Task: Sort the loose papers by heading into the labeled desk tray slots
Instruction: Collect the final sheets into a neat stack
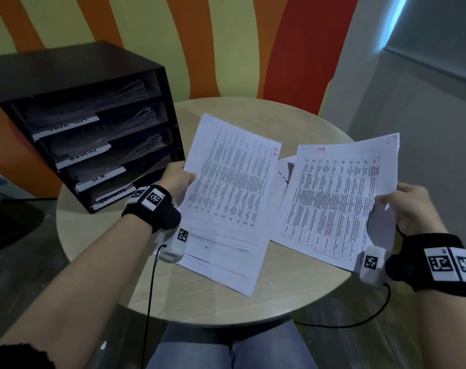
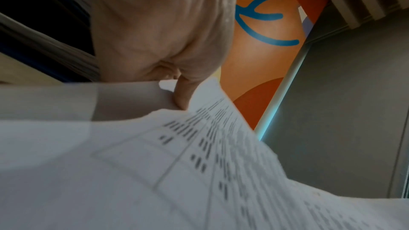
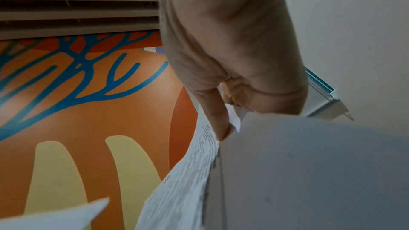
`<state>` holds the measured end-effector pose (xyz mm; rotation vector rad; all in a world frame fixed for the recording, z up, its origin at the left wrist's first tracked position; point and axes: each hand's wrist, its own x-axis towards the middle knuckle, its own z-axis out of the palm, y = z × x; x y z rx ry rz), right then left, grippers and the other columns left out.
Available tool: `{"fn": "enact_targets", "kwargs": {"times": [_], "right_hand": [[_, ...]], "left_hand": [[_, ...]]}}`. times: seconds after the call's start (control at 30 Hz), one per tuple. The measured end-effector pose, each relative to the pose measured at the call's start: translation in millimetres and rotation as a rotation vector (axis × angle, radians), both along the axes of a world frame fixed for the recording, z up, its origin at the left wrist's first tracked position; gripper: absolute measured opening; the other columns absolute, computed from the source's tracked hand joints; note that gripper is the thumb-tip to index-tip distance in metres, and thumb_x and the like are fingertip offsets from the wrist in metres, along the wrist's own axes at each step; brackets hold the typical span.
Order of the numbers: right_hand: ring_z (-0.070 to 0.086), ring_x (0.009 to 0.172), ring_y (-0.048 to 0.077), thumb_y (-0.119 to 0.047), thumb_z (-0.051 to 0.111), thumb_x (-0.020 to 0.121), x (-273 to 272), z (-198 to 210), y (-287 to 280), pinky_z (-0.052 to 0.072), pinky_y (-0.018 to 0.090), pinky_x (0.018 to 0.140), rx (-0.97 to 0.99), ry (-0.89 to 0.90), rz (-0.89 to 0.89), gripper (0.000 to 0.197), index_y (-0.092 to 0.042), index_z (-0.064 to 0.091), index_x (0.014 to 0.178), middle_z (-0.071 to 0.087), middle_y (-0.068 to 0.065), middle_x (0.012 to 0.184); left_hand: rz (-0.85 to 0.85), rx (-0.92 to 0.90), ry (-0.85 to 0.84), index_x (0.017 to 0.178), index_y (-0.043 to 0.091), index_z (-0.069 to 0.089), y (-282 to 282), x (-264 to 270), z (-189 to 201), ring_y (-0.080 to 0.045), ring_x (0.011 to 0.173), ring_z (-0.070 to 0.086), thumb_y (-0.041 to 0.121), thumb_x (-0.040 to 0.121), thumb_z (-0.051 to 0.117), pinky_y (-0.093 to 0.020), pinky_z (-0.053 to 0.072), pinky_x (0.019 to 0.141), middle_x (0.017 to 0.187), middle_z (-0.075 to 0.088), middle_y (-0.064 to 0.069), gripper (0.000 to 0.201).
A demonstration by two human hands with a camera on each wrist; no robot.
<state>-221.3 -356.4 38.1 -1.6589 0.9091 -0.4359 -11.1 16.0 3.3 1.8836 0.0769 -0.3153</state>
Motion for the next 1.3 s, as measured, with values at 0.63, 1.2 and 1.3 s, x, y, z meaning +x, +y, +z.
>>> {"fn": "enact_targets", "kwargs": {"times": [0.63, 1.2, 1.3], "right_hand": [[0.063, 0.063, 0.029, -0.013, 0.055, 0.077, 13, 23, 12, 0.044, 0.036, 0.062, 0.061, -0.332, 0.058, 0.012, -0.009, 0.064, 0.069, 0.067, 0.013, 0.078], [0.06, 0.11, 0.001, -0.004, 0.051, 0.095, 15, 45, 52, 0.049, 0.019, 0.091, -0.281, -0.629, 0.116, 0.034, -0.022, 0.047, 0.124, 0.062, -0.009, 0.118], [0.062, 0.102, -0.002, -0.003, 0.058, 0.093, 20, 29, 49, 0.051, 0.021, 0.085, -0.201, -0.484, 0.182, 0.035, -0.018, 0.049, 0.124, 0.063, -0.014, 0.11]], "left_hand": [[-0.365, -0.215, -0.08, 0.141, 0.007, 0.043, -137, -61, 38, -0.025, 0.126, 0.051, 0.012, 0.104, 0.039, -0.042, 0.041, 0.107, 0.139, 0.053, -0.008, 0.038], [-0.178, -0.295, -0.684, 0.123, 0.007, 0.034, -145, -67, 74, -0.007, 0.087, 0.057, -0.004, 0.094, 0.041, -0.026, 0.051, 0.075, 0.098, 0.053, 0.008, 0.032], [-0.289, -0.203, -0.462, 0.132, 0.006, 0.032, -143, -60, 50, -0.021, 0.109, 0.055, 0.006, 0.094, 0.04, -0.032, 0.051, 0.09, 0.122, 0.054, -0.008, 0.039]]}}
